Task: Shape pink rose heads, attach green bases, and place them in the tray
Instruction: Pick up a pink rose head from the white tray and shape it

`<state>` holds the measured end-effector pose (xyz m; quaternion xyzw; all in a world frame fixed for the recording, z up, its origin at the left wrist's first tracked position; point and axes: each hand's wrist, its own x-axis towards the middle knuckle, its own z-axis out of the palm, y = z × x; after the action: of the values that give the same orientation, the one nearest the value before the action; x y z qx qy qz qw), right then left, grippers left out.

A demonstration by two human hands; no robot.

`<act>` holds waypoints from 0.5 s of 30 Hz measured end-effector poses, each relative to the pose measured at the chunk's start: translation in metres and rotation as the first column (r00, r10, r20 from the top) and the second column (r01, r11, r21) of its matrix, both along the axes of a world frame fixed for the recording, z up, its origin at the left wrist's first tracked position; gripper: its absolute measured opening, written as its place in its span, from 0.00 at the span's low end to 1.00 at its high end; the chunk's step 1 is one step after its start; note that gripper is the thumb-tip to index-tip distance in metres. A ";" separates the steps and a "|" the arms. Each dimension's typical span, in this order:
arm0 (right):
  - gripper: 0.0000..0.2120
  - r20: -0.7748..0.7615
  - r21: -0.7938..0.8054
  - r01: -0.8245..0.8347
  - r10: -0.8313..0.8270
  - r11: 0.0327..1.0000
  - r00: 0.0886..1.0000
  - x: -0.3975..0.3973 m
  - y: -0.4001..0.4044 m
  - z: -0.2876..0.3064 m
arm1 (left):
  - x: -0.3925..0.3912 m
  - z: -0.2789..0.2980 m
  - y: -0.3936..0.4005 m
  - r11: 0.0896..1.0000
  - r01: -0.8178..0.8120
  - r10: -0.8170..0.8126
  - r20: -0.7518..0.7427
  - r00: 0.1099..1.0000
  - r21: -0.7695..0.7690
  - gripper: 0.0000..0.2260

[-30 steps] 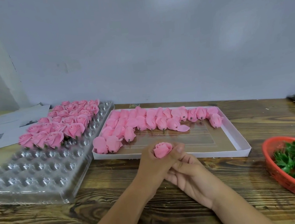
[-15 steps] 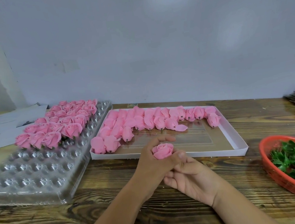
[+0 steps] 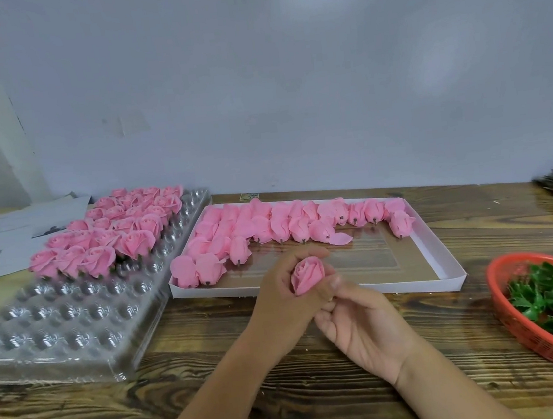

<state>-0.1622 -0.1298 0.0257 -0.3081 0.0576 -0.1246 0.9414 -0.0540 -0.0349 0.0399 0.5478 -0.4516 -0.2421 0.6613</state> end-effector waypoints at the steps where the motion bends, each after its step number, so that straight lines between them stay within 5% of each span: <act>1: 0.25 -0.013 0.012 0.011 -0.011 1.000 1.000 -0.001 -0.002 0.001 | 0.003 0.000 0.001 1.000 0.008 -0.008 0.032 0.999 0.001 0.14; 4: 0.17 -0.095 -0.041 0.000 -0.004 0.999 0.995 -0.004 -0.008 0.003 | 0.013 -0.001 0.006 0.999 0.012 -0.018 0.127 0.992 0.047 0.17; 8: 0.23 -0.247 -0.066 -0.017 0.000 0.998 0.969 -0.007 -0.013 0.001 | 0.020 -0.002 0.011 0.986 0.036 -0.077 0.257 0.963 0.161 0.15; 15: 0.18 -0.376 -0.120 0.004 -0.049 0.993 0.925 -0.010 -0.018 0.004 | 0.024 -0.005 0.013 0.970 0.042 -0.127 0.351 0.928 0.240 0.12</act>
<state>-0.1722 -0.1478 0.0300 -0.3801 0.2346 -0.0788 0.8912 -0.0303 -0.0224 0.0347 0.6353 -0.5586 -0.2154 0.4879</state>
